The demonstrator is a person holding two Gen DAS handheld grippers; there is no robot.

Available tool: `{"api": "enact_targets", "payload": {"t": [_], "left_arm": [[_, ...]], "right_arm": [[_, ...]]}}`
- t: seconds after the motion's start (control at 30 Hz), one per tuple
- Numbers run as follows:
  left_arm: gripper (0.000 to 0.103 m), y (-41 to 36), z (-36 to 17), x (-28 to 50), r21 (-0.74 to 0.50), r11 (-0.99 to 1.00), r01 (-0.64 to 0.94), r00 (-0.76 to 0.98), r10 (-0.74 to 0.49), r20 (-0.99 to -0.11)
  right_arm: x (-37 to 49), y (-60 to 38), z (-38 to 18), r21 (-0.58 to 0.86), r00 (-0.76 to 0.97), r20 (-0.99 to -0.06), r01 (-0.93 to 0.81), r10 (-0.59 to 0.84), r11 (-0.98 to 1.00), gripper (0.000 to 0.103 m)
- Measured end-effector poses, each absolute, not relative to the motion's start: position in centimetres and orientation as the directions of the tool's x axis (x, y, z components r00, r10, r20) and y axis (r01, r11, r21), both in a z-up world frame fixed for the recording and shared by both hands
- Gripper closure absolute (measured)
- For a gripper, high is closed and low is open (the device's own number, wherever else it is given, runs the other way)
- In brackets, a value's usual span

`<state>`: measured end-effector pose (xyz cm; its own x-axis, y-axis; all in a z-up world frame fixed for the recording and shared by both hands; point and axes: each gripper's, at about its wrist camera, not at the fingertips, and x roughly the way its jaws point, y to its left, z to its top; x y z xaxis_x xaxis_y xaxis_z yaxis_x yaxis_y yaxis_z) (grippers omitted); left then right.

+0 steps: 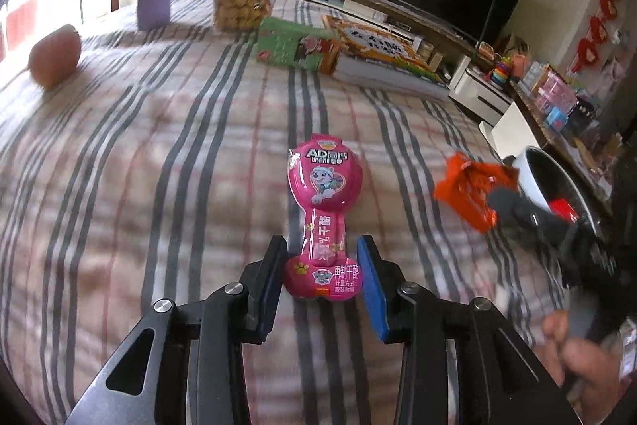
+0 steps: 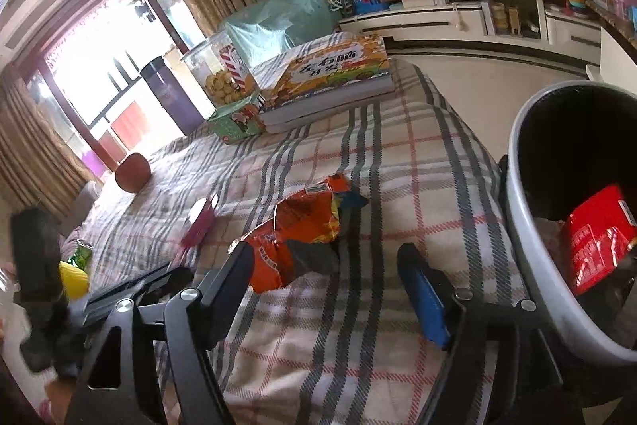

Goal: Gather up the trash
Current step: 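Grasp the pink candy tube with the left tool while the right tool grasps the orange wrapper, then carry the pink tube and orange wrapper over the black bin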

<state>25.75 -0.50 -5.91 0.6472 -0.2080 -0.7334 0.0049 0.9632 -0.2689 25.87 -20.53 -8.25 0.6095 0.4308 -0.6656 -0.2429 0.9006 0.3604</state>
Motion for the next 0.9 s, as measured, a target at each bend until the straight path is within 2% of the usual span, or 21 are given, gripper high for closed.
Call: {"api": "enact_targets", "payload": {"t": [0.03, 0.1, 0.13, 0.27, 0.3, 0.33, 0.4, 0.47, 0.9], "left_arm": [[0.066, -0.3, -5.9, 25.5, -0.273, 0.962, -0.003, 0.65, -0.206, -0.732], [0.052, 0.1, -5.6, 25.4, -0.282, 0.959, -0.012, 0.653, -0.206, -0.729], [0.049, 0.1, -5.5, 25.4, -0.282, 0.959, -0.017, 0.656, -0.202, -0.727], [0.049, -0.3, -5.5, 26.1, -0.245, 0.969, -0.016, 0.658, -0.174, -0.732], [0.05, -0.7, -5.7, 26.1, -0.228, 0.974, -0.014, 0.657, -0.163, -0.736], [0.051, -1.0, -5.7, 26.2, -0.211, 0.977, -0.009, 0.658, -0.153, -0.737], [0.079, -1.7, -5.9, 26.4, -0.19, 0.982, 0.013, 0.652, -0.153, -0.743], [0.084, -2.2, -5.9, 26.5, -0.181, 0.983, 0.025, 0.651, -0.153, -0.744], [0.084, -3.2, -4.4, 23.4, -0.153, 0.986, 0.069, 0.675, -0.159, -0.72]], "right_arm": [[26.1, -20.3, -8.2, 0.36, 0.611, -0.664, -0.245, 0.432, 0.9, 0.027], [26.6, -19.8, -8.2, 0.345, 0.616, -0.667, -0.244, 0.42, 0.906, 0.027], [26.8, -19.5, -8.3, 0.341, 0.616, -0.669, -0.244, 0.416, 0.908, 0.027], [27.6, -18.8, -8.5, 0.318, 0.614, -0.68, -0.244, 0.399, 0.916, 0.029], [27.6, -18.7, -8.5, 0.311, 0.616, -0.682, -0.244, 0.395, 0.918, 0.036], [27.6, -18.6, -8.5, 0.304, 0.614, -0.686, -0.246, 0.39, 0.92, 0.054], [27.6, -18.5, -8.6, 0.305, 0.606, -0.69, -0.253, 0.396, 0.918, 0.074], [27.1, -18.4, -8.5, 0.304, 0.604, -0.688, -0.264, 0.402, 0.916, 0.076], [22.3, -20.1, -6.7, 0.327, 0.617, -0.652, -0.295, 0.441, 0.898, 0.078]]}}
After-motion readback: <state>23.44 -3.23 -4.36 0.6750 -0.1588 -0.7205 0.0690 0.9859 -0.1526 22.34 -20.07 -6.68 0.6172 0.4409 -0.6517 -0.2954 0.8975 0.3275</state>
